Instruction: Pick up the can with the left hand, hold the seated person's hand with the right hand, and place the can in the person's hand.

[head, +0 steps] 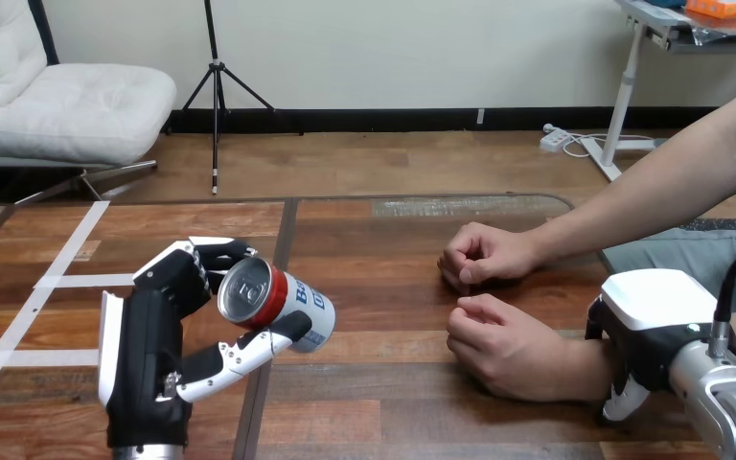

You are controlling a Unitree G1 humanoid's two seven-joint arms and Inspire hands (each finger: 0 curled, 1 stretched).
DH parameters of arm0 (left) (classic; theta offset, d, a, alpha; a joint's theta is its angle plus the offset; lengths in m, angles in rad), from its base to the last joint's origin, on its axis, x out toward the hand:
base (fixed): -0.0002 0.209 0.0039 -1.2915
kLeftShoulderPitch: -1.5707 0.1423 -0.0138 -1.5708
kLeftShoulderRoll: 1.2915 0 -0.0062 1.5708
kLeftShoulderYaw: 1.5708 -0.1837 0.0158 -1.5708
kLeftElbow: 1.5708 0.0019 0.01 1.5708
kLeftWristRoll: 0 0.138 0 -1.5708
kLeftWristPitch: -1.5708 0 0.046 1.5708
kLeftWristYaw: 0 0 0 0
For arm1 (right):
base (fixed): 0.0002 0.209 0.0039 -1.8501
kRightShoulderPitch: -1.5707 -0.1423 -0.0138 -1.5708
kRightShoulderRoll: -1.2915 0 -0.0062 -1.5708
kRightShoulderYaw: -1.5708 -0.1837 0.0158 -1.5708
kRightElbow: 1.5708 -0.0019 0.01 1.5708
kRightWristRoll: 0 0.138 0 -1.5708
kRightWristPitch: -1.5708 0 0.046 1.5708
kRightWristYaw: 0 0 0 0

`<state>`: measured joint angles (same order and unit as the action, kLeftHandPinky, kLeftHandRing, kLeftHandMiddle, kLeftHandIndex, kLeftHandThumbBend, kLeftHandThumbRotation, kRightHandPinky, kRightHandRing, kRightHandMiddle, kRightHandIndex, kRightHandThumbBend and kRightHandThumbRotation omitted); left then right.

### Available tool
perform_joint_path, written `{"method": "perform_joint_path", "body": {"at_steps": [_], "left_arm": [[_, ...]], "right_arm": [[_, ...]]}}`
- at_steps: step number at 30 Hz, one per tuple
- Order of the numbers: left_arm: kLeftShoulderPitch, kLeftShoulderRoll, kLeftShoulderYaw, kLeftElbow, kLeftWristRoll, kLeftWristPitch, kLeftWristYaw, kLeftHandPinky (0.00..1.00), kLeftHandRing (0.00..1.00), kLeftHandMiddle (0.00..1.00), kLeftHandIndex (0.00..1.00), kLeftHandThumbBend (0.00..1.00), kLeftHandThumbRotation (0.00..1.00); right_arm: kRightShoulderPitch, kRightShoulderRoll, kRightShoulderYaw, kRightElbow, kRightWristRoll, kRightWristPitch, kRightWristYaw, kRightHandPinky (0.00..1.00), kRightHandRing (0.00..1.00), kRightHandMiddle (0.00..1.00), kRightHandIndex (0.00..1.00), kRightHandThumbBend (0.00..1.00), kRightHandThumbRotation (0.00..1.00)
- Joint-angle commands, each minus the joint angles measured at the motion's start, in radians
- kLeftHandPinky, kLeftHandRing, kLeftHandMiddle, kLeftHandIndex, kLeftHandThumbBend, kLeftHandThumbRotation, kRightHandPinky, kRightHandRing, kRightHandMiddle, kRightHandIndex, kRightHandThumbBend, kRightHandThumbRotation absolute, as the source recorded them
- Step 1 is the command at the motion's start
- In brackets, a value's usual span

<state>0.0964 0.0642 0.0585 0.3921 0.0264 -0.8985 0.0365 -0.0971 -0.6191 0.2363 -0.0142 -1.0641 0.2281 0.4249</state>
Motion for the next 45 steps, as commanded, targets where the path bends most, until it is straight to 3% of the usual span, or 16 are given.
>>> {"method": "perform_joint_path", "body": {"at_steps": [1, 12, 20, 27, 36, 45], "left_arm": [[-0.030, 0.000, 0.010, -0.062, -0.026, -0.007, -0.007, 0.42, 0.43, 0.47, 0.51, 0.77, 0.00], [-0.022, 0.002, 0.014, -0.070, -0.018, -0.003, -0.005, 0.41, 0.43, 0.47, 0.51, 0.77, 0.00], [-0.018, 0.004, 0.012, -0.074, -0.026, -0.001, -0.013, 0.42, 0.43, 0.47, 0.51, 0.76, 0.00], [-0.016, 0.005, 0.013, -0.074, -0.032, 0.000, -0.021, 0.43, 0.43, 0.47, 0.51, 0.75, 0.00], [-0.017, 0.005, 0.016, -0.076, -0.037, -0.001, -0.024, 0.43, 0.43, 0.47, 0.51, 0.75, 0.00], [-0.014, 0.006, 0.020, -0.085, -0.028, 0.010, -0.019, 0.44, 0.43, 0.47, 0.51, 0.75, 0.00]], "right_arm": [[-0.049, 0.019, 0.026, 0.032, 0.023, -0.009, -0.002, 0.18, 0.27, 0.39, 0.63, 0.85, 0.01], [-0.068, 0.033, 0.044, 0.086, 0.036, -0.004, -0.015, 0.13, 0.20, 0.32, 0.65, 0.86, 0.00], [-0.079, 0.038, 0.060, 0.120, 0.042, -0.001, -0.039, 0.13, 0.22, 0.34, 0.60, 0.86, 0.00], [-0.081, 0.039, 0.067, 0.157, 0.062, -0.013, -0.084, 0.14, 0.22, 0.34, 0.55, 0.85, 0.00], [-0.081, 0.034, 0.080, 0.188, 0.073, -0.029, -0.138, 0.11, 0.18, 0.29, 0.58, 0.87, 0.00], [-0.084, 0.030, 0.094, 0.229, 0.072, -0.049, -0.186, 0.13, 0.22, 0.33, 0.56, 0.89, 0.00]]}}
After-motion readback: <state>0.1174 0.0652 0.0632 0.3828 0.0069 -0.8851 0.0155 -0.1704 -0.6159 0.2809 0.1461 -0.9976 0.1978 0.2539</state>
